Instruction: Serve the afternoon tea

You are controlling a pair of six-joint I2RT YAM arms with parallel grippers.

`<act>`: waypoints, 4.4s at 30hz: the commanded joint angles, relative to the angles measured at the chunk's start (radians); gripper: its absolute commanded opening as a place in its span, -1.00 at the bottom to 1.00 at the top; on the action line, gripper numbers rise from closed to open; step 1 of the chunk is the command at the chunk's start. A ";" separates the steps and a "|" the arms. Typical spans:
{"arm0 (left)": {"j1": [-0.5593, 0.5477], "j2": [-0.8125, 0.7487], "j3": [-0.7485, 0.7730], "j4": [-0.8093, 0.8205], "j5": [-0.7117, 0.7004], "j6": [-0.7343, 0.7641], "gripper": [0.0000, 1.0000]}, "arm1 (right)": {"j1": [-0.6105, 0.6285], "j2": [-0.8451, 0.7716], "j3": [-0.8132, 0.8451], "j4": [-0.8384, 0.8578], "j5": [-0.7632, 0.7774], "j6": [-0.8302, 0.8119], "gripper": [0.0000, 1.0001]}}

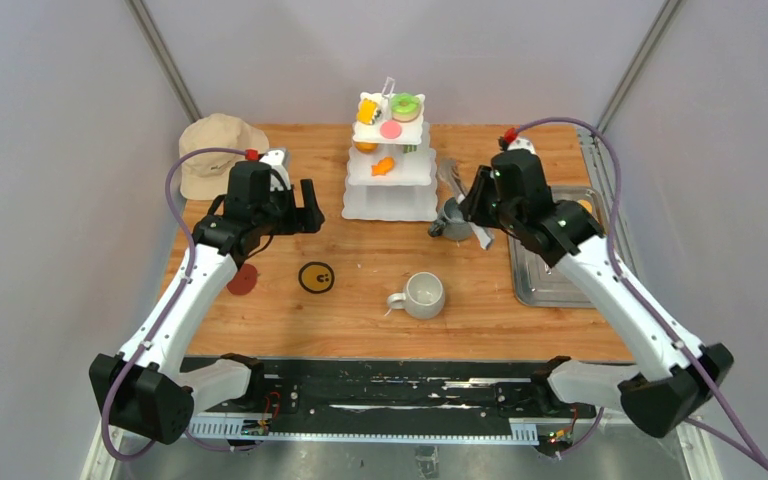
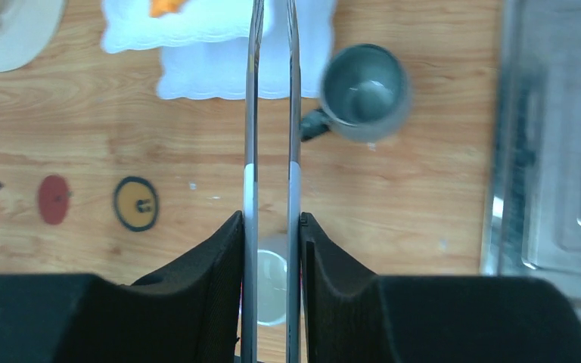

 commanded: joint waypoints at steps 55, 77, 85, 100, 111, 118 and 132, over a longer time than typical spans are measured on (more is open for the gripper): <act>-0.006 0.162 0.112 0.028 0.145 -0.023 0.75 | -0.773 -0.266 -0.285 -0.363 -0.148 -0.143 -0.99; -0.007 0.095 0.042 0.066 0.149 -0.026 0.76 | -0.922 -0.286 -0.292 -0.269 -0.151 -0.207 -0.39; -0.006 0.107 0.046 0.060 0.156 -0.005 0.76 | -1.048 -0.287 -0.314 -0.203 -0.351 -0.190 -0.25; -0.006 0.113 0.048 0.064 0.147 -0.009 0.76 | -1.094 -0.180 -0.355 -0.109 -0.487 -0.147 -0.21; -0.007 0.115 0.052 0.060 0.147 -0.008 0.76 | -1.095 -0.179 -0.354 -0.126 -0.423 -0.152 -0.23; -0.006 0.119 0.059 0.061 0.148 -0.010 0.76 | -1.095 -0.141 -0.354 -0.116 -0.413 -0.161 -0.19; -0.007 0.099 0.050 0.057 0.137 -0.012 0.76 | -1.099 -0.100 -0.357 -0.063 -0.443 -0.155 -0.17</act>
